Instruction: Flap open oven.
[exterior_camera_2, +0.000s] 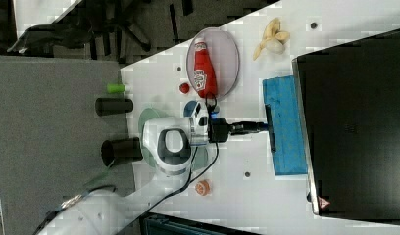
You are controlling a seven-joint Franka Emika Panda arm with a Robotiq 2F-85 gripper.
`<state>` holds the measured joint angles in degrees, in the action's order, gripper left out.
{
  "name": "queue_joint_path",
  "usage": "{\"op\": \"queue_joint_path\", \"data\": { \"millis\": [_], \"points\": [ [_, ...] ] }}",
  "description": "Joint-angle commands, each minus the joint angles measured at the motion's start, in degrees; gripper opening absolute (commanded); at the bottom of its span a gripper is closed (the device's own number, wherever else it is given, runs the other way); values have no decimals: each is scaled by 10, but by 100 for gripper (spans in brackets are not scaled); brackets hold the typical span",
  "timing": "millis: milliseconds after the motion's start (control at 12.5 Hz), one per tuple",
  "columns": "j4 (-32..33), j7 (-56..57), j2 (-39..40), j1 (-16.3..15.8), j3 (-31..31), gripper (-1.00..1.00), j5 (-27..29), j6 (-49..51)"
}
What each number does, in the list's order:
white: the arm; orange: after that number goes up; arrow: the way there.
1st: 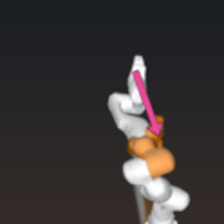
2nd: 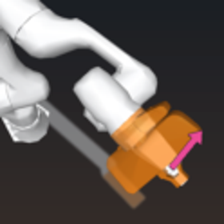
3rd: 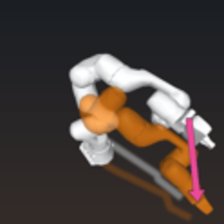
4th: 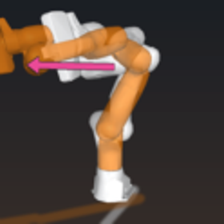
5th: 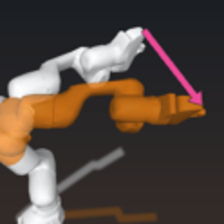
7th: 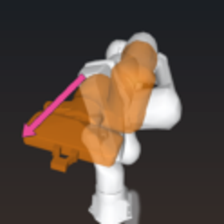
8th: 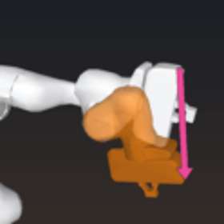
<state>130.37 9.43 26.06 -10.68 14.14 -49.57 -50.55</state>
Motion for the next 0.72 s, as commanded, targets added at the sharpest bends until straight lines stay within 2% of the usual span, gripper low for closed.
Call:
{"op": "queue_joint_path", "data": {
  "millis": [80,320,480,560,720],
  "points": [
    [-9,-76,27,-26,-1,-65,-2,7],
    [-30,-98,35,-28,0,-65,-1,-4],
    [-45,-98,7,-28,-1,-65,22,-11],
    [-49,-98,-18,-27,-1,-65,58,-9],
    [-51,-98,-84,-25,0,-65,169,-2]
  ]
}}
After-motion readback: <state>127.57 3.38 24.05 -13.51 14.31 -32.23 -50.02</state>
